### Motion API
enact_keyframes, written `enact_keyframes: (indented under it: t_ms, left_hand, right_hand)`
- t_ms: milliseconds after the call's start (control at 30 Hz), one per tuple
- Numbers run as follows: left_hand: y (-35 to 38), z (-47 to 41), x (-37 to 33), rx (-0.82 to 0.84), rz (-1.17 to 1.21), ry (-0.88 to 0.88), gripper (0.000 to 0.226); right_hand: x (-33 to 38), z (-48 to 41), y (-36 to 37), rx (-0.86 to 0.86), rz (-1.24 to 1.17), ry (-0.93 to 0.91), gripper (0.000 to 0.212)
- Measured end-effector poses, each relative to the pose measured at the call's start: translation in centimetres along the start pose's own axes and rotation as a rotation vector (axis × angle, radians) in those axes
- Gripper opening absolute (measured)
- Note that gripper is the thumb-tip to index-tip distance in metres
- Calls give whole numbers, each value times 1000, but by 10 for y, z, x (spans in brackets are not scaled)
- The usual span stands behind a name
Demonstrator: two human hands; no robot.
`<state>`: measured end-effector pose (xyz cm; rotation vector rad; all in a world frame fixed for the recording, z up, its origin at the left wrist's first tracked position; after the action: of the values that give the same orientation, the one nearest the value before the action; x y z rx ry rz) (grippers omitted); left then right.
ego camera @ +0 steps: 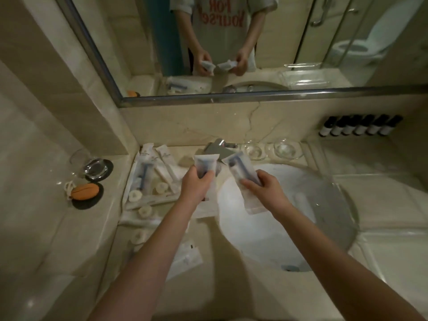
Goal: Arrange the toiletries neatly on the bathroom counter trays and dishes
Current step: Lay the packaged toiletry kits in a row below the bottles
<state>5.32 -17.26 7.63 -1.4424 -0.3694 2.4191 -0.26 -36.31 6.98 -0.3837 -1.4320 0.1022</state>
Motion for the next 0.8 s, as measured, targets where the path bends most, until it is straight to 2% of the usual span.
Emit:
enact_keyframes:
  t_ms: [133, 400, 500, 600, 800]
  left_hand:
    - [55, 20, -19, 83, 17, 68, 19]
    - [159, 36, -62, 215, -52, 136, 17]
    - [193, 39, -80, 213, -70, 149, 15]
    - [226, 40, -93, 243, -82, 142, 19]
    - [279, 34, -111, 296, -114, 95, 26]
  right_hand:
    - [-20, 19, -54, -105, -64, 28, 30]
    - [-57, 30, -169, -284, -14, 55, 15]
    - [-74, 28, -207, -313, 17, 88, 19]
    - [-91, 24, -237, -346, -13, 123, 11]
    - [-130, 2, -288, -378, -44, 179, 21]
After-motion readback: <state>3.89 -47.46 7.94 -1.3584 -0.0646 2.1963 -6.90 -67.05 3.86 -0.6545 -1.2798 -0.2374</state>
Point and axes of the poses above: each hand's wrist, its own z-axis away from the middle knuckle, its own y-axis out of the palm, x = y × z, the point moved 6 cm from there along -z, towards the middle knuckle, and after that the axes turned 8 degrees about -y, right-handed, at the moved point
